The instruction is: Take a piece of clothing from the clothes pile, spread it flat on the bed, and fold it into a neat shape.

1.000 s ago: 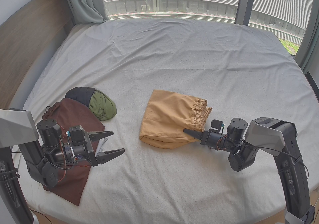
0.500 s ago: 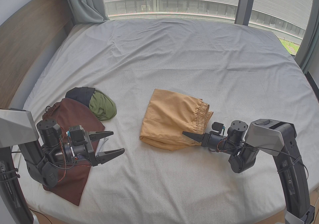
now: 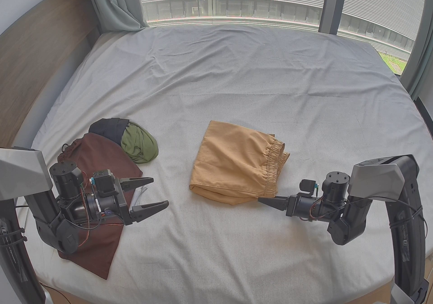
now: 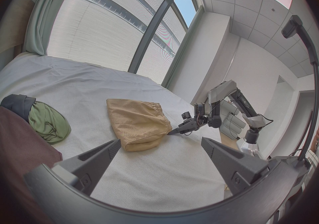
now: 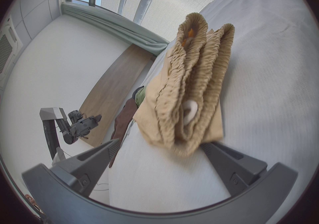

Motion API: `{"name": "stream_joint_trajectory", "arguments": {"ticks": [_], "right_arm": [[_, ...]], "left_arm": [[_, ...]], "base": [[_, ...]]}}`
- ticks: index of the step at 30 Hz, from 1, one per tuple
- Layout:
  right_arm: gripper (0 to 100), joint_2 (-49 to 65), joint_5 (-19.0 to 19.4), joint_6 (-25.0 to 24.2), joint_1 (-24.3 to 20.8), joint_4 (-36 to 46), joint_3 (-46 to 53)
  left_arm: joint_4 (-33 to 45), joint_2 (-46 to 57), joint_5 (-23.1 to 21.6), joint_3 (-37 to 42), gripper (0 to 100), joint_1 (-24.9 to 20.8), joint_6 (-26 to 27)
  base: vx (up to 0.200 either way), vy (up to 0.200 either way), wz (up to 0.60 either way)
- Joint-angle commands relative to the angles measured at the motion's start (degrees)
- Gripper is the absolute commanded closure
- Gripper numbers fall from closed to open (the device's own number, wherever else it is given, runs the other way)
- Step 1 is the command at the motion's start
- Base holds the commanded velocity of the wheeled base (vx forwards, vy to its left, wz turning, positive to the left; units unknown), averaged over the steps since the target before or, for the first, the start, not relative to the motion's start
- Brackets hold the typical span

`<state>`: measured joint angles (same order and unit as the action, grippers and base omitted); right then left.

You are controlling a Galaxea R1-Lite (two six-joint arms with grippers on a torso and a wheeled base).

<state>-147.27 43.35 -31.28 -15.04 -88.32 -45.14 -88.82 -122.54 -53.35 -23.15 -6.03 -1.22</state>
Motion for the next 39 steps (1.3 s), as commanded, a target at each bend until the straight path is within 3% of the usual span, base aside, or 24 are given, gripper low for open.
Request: {"name": "stream_joint_trajectory", "arguments": {"ticks": [1, 10, 13, 28, 39], "right_arm": [[0, 8.2, 0.2, 2.7, -0.2, -0.1, 9.6], [0, 22.5, 0.9, 1.3, -0.1, 0.1, 13.6], [0, 23.7, 1.1, -2.9, -0.4, 0.0, 10.8], [0, 5.9, 0.3, -6.2, -0.3, 0.1, -12.7], [0, -2.6, 0.2, -6.2, 0.2, 0.1, -20.1]], "left_arm": [[0.0, -0.2, 0.0, -0.2, 0, 0.3, 0.0], [0.0, 0.1, 0.0, -0.3, 0, 0.3, -0.1], [0.0, 0.1, 0.0, -0.5, 0, 0.4, -0.2], [0.0, 0.1, 0.0, -0.3, 0, 0.4, -0.2], [0.0, 0.0, 0.0, -0.3, 0, 0.4, -0.2]], "base": [[0.0, 0.0, 0.0], [0.0, 0.0, 0.0], [0.0, 0.0, 0.0], [0.0, 0.0, 0.0], [0.0, 0.0, 0.0]]}}
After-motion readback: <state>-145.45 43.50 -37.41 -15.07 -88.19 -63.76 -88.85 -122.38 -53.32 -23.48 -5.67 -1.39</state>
